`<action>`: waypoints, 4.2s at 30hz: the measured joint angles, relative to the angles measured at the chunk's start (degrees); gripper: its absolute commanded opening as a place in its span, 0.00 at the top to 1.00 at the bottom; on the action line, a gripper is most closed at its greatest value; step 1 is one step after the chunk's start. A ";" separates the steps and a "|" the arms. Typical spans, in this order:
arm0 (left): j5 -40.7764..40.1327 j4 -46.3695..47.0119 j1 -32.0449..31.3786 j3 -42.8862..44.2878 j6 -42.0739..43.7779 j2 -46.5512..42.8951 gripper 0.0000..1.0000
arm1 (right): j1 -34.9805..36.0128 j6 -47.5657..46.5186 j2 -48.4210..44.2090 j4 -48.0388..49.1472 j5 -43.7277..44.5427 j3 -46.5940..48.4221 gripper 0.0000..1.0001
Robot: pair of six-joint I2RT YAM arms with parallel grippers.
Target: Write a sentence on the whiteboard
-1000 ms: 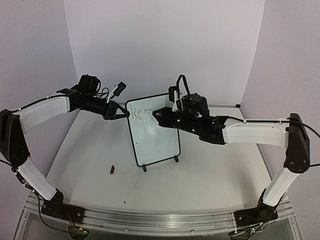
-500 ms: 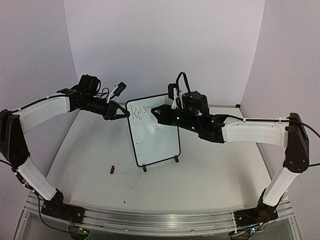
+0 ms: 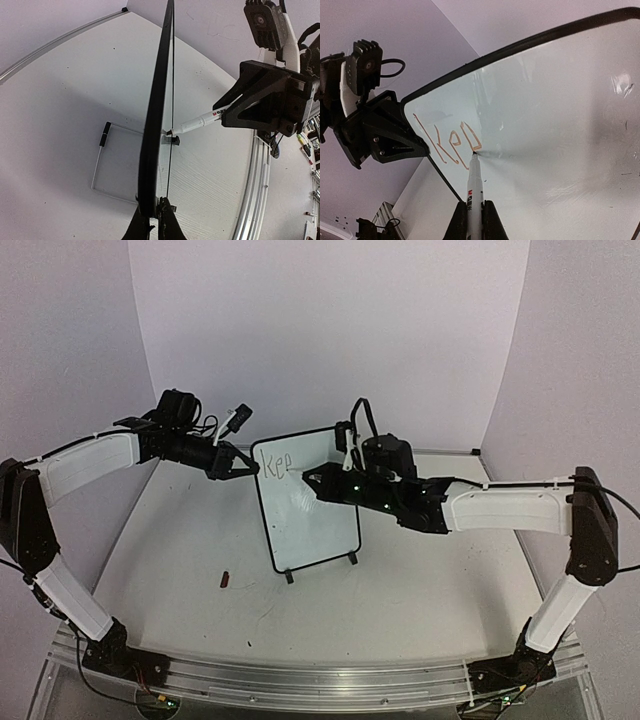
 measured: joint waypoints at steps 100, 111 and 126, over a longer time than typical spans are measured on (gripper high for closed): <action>-0.42 -0.07 -0.45 0.00 0.22 -0.11 1.00 | 0.00 -3.68 -6.68 0.04 1.75 -2.01 1.00; -0.42 -0.07 -0.50 0.00 0.22 -0.11 1.00 | 0.00 -5.11 -2.03 0.31 3.05 2.10 1.00; -0.49 -0.04 -0.50 0.00 0.19 -0.11 1.00 | 0.04 -4.99 -1.64 -0.23 7.48 2.40 1.00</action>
